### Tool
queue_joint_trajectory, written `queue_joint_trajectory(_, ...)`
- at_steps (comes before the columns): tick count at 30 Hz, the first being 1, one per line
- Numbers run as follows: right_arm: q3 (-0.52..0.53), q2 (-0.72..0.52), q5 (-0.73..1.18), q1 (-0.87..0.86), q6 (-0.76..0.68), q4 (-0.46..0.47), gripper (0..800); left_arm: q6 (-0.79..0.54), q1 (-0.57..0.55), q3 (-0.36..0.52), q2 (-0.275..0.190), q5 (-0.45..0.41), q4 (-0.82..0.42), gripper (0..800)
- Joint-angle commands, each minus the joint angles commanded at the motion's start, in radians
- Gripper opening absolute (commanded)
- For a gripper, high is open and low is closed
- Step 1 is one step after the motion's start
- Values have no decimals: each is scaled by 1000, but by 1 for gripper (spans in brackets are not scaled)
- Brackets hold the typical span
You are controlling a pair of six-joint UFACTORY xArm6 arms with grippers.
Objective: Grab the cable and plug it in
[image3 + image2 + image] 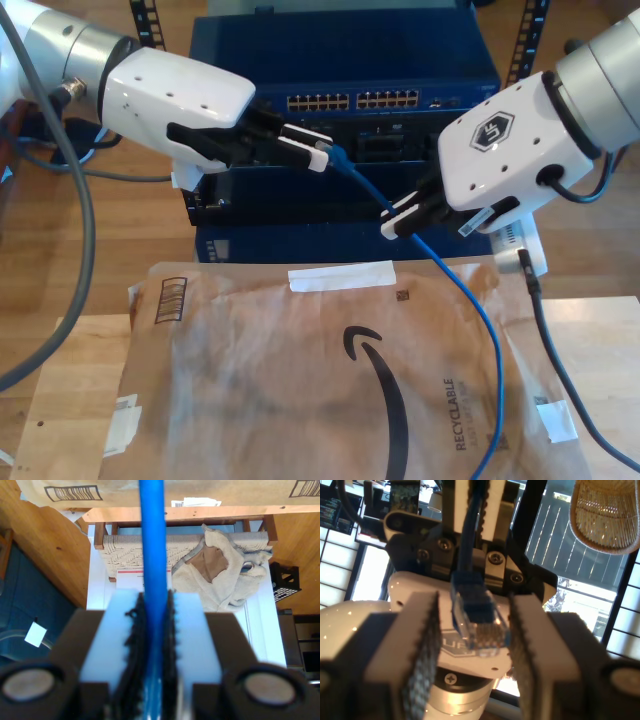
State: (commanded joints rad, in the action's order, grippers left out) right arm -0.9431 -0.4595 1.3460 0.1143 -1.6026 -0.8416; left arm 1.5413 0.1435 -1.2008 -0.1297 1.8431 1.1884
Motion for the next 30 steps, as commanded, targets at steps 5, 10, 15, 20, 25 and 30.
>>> queue_joint_trajectory(5, 0, 0, 0, 3, 0, 0, 12, 0, 2, 0, -2, -2, -2, 129)
queue_joint_trajectory(10, -2, 15, 0, 2, 0, 0, 12, 0, 2, -2, -2, -3, -3, 33)
queue_joint_trajectory(15, -5, 23, 2, 3, 8, 0, 479, 3, 2, -3, -2, -2, -6, 7)
queue_joint_trajectory(20, -12, -25, -32, -17, 78, 0, 792, 5, 2, -5, 6, 0, -6, 3)
queue_joint_trajectory(25, 48, -198, -253, -20, 135, 6, 794, 75, 37, -3, 84, 69, 28, 3)
queue_joint_trajectory(30, 101, -284, -454, 29, 227, 9, 796, 173, 115, -11, 199, 183, 163, 3)
